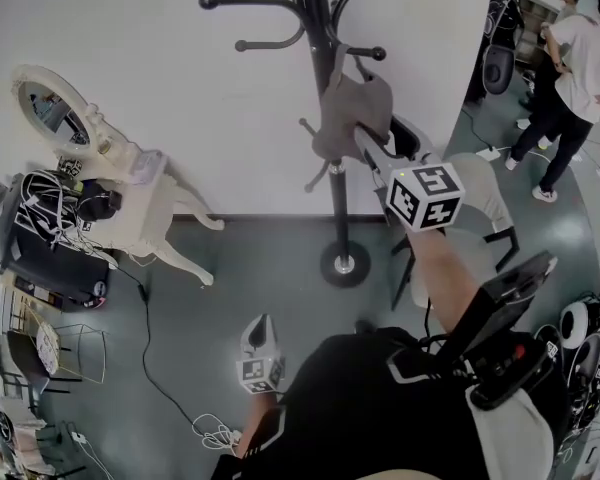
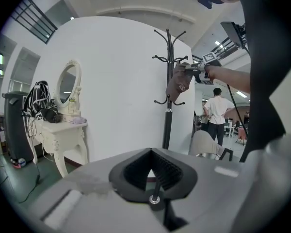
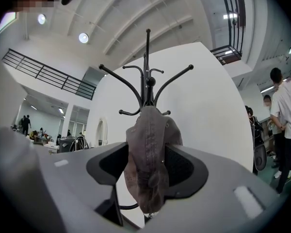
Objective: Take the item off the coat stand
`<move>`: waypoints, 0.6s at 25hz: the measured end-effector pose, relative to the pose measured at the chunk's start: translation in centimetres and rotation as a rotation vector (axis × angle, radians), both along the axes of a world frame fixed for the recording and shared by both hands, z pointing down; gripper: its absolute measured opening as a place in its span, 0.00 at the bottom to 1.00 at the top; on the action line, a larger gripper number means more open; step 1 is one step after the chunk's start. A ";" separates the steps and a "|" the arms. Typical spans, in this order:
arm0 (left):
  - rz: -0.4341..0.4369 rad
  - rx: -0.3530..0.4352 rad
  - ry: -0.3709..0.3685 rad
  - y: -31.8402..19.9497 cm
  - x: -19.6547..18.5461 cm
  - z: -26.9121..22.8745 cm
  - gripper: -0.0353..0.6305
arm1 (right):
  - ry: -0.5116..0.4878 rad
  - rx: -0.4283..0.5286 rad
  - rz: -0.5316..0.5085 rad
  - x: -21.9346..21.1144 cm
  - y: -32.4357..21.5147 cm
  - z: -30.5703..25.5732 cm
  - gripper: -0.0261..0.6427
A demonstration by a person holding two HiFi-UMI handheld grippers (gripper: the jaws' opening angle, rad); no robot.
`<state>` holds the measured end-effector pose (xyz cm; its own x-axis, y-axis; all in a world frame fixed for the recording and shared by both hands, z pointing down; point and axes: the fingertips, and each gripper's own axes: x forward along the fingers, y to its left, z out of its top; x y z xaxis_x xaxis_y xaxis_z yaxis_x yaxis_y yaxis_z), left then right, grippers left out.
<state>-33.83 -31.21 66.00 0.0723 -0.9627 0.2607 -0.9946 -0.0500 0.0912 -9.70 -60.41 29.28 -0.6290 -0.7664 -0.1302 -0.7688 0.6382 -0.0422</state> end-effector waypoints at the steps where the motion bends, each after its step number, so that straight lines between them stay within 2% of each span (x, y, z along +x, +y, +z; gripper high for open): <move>1: -0.005 -0.010 0.003 0.1 0.0 0.3 0.09 | 0.000 0.003 -0.003 -0.2 -0.3 -0.1 0.40; 5: -0.026 -0.033 0.013 0.3 0.0 0.4 0.09 | -0.006 0.038 -0.006 -0.3 -0.7 -1.1 0.30; 11: -0.007 -0.026 -0.001 0.3 0.5 0.0 0.09 | -0.024 0.070 0.002 0.2 -0.6 -2.0 0.16; 15: -0.008 -0.028 0.009 0.2 1.2 -0.6 0.09 | -0.031 0.108 0.002 0.5 -0.2 -3.2 0.13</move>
<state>-32.62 -31.00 65.38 0.0667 -0.9557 0.2866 -0.9941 -0.0391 0.1010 -9.18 -60.58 26.05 -0.6221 -0.7481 -0.2310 -0.7694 0.6388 0.0029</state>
